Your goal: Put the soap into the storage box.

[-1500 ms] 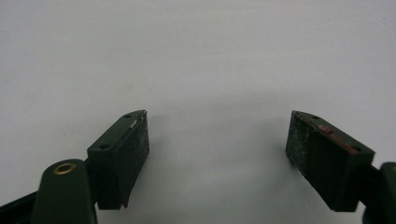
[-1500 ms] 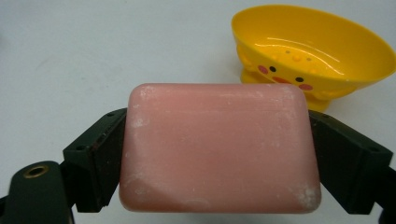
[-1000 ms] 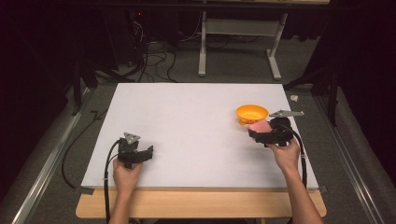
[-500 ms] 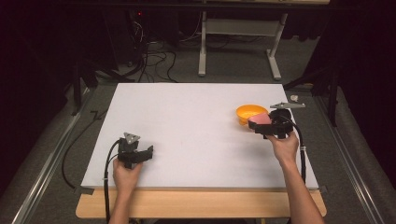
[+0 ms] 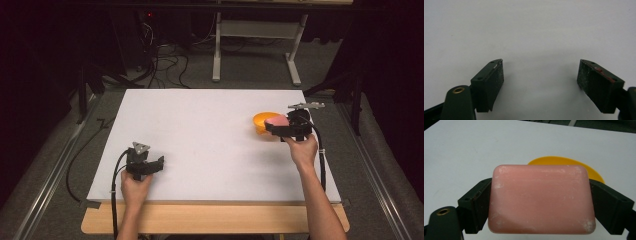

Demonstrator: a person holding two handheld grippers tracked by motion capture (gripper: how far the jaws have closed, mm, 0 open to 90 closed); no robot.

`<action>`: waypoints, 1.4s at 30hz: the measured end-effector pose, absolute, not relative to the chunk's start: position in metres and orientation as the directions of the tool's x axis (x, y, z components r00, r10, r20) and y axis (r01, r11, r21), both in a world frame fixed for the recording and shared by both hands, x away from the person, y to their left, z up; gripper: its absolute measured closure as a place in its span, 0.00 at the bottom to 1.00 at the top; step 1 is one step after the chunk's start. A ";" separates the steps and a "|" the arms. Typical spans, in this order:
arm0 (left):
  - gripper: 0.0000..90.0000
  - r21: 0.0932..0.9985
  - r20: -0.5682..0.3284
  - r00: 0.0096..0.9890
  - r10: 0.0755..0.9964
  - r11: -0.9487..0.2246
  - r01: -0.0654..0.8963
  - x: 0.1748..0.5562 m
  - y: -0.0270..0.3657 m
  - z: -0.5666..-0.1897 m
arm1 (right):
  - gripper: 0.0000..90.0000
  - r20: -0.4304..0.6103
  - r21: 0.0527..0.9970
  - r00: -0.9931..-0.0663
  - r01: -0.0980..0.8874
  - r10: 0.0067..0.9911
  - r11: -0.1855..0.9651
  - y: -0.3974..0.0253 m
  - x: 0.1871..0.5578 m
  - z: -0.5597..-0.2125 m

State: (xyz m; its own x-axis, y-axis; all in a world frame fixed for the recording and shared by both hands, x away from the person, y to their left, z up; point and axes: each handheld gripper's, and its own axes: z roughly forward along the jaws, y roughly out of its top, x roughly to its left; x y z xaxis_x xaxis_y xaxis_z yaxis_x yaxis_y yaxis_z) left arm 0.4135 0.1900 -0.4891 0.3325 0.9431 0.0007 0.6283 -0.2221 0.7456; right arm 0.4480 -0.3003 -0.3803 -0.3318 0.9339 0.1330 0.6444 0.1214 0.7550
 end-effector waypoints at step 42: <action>0.24 0.745 0.000 0.334 0.943 -0.223 0.629 0.413 0.190 -0.489 | 0.15 0.114 0.640 -0.170 0.766 0.979 0.059 -0.291 0.512 -0.399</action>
State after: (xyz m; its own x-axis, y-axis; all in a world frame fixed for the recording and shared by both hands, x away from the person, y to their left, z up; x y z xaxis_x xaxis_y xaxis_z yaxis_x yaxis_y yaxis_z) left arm 0.4134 0.1902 -0.4890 0.3337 0.9427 -0.0003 0.6290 -0.2225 0.7448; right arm 0.5116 -0.2912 -0.3988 -0.1703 0.9788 0.1141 0.7664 0.0588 0.6396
